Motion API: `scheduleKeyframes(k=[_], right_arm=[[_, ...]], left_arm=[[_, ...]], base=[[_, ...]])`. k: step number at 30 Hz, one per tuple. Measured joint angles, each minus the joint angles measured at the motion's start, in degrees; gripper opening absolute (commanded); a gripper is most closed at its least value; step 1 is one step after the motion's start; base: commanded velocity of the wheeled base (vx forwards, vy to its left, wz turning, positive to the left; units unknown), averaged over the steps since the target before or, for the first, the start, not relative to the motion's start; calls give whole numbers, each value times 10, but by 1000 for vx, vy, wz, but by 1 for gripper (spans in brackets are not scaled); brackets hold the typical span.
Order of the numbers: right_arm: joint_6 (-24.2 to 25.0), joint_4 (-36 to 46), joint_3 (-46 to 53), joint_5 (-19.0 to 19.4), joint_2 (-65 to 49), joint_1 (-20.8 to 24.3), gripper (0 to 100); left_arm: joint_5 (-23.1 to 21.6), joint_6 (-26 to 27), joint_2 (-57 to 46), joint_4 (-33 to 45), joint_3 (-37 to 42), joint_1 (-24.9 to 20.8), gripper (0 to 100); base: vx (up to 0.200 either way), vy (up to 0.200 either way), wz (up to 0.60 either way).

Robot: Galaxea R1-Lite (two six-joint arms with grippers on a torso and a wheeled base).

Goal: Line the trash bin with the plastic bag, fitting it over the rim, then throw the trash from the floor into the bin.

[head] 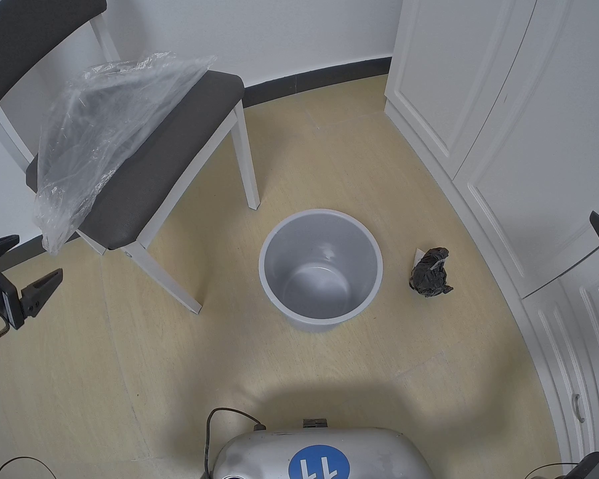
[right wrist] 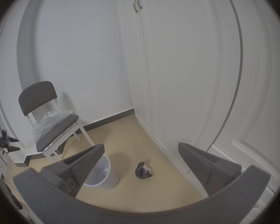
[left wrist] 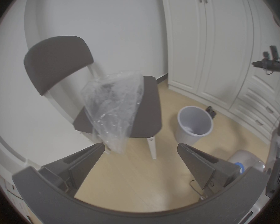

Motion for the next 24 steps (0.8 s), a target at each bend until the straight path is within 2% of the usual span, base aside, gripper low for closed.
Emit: scheduleKeyframes(k=[3,7,11,14,17,22,24], right_arm=[[0,0,-2,0,0,0,100],[0,0,-4,0,-1,0,100],[0,0,-6,1,-2,0,100],[0,0,-7,3,-3,0,100],[0,0,-8,4,-4,0,100],[-1,0,-9,4,-8,0,100],[-1,0,-9,5,-10,0,100]], left_arm=[[60,0,9,-15,-12,-21,100],[135,0,47,-86,-24,-41,100],[244,0,91,-167,-27,-72,100],[281,2,112,-189,-23,-102,100],[298,4,134,-202,-23,-128,100],[353,9,170,-210,-31,-145,100],[360,10,179,-211,-34,-147,100]], base=[[0,0,0],[0,0,0],[0,0,0],[0,0,0],[0,0,0],[0,0,0],[0,0,0]])
